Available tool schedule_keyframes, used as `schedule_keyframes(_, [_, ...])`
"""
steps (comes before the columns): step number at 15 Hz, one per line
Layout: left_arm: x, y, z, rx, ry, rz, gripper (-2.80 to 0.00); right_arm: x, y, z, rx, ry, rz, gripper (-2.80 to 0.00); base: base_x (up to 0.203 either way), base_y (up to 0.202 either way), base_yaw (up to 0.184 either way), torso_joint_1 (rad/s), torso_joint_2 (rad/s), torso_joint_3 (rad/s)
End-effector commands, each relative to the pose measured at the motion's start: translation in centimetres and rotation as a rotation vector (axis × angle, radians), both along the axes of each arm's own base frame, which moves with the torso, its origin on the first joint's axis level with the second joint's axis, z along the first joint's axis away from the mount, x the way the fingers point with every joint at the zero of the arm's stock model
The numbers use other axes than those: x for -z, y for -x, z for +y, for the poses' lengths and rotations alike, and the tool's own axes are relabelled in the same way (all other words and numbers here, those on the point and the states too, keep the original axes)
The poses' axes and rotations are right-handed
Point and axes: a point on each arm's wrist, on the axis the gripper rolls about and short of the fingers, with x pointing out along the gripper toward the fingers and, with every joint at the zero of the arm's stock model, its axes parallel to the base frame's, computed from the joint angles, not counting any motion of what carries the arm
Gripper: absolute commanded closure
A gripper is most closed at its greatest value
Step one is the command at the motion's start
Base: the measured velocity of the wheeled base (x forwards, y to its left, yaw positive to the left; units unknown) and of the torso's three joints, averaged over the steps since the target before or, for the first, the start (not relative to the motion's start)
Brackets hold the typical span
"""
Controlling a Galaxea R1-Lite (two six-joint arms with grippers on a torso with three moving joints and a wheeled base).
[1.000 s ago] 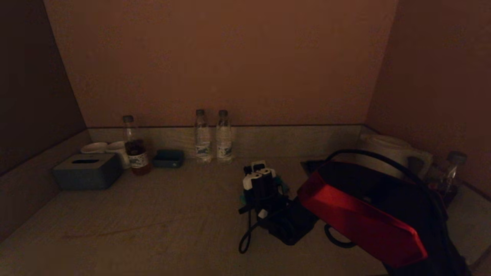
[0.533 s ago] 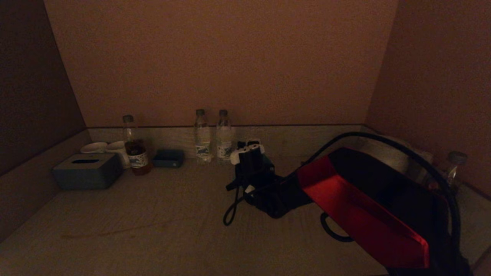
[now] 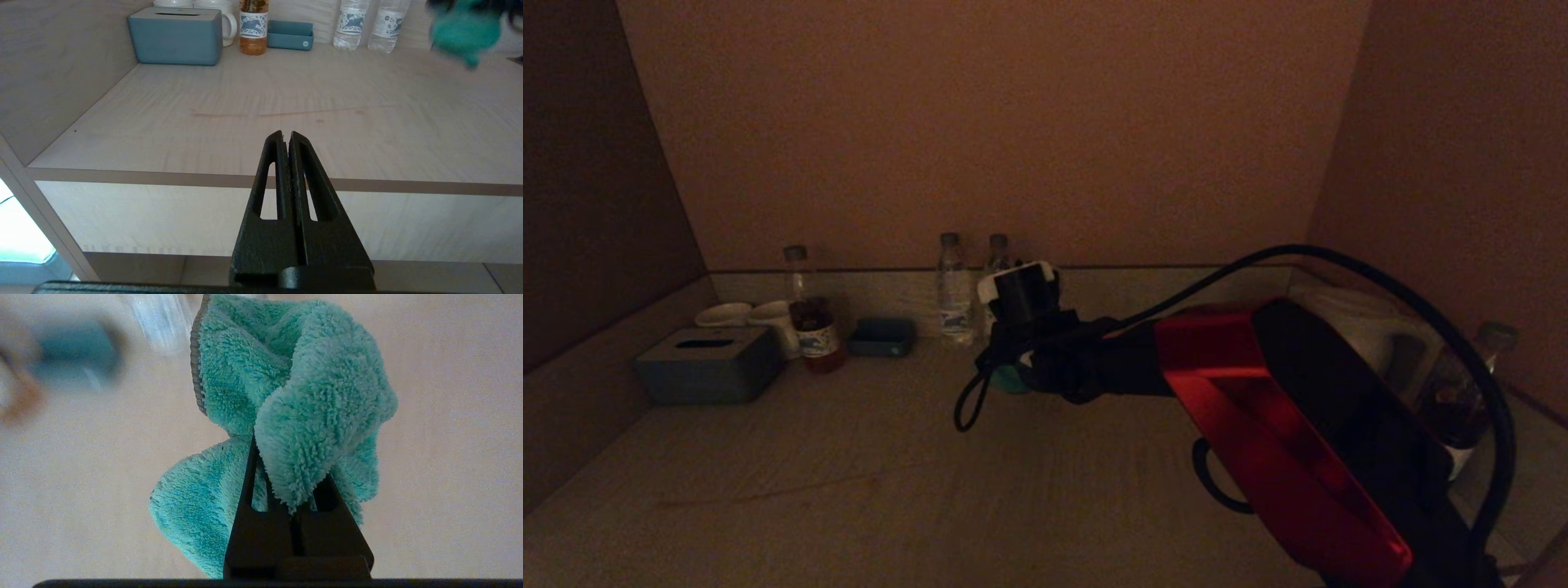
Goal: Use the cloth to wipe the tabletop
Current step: Sweep the stains on the table, then place the tablecloth
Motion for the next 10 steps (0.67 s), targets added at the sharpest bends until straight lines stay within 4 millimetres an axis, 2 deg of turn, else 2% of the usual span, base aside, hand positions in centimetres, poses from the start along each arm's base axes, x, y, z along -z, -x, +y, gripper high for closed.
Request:
schedule_keyframes(1, [0.0, 0.0, 0.0, 0.001, 0.001, -0.001, 0.00, 4.0, 1.5, -1.1, 0.020, 0.141, 0.327, 0.00, 0.000, 0.000, 0.000, 0.000, 0.00, 0.000])
schedule_keyframes(5, [0.0, 0.0, 0.0, 0.001, 0.001, -0.001, 0.00, 6.1, 1.2, -0.8, 0.015, 0.167, 0.359, 0.00, 0.000, 0.000, 0.000, 0.000, 0.00, 0.000])
schedule_keyframes(7, [0.0, 0.0, 0.0, 0.001, 0.001, -0.002, 0.00, 6.1, 1.2, -0.8, 0.014, 0.167, 0.359, 0.00, 0.000, 0.000, 0.000, 0.000, 0.00, 0.000])
schedule_keyframes(10, [0.0, 0.0, 0.0, -0.001, 0.001, -0.002, 0.00, 7.3, 0.7, -0.3, -0.032, 0.132, 0.358, 0.00, 0.000, 0.000, 0.000, 0.000, 0.00, 0.000])
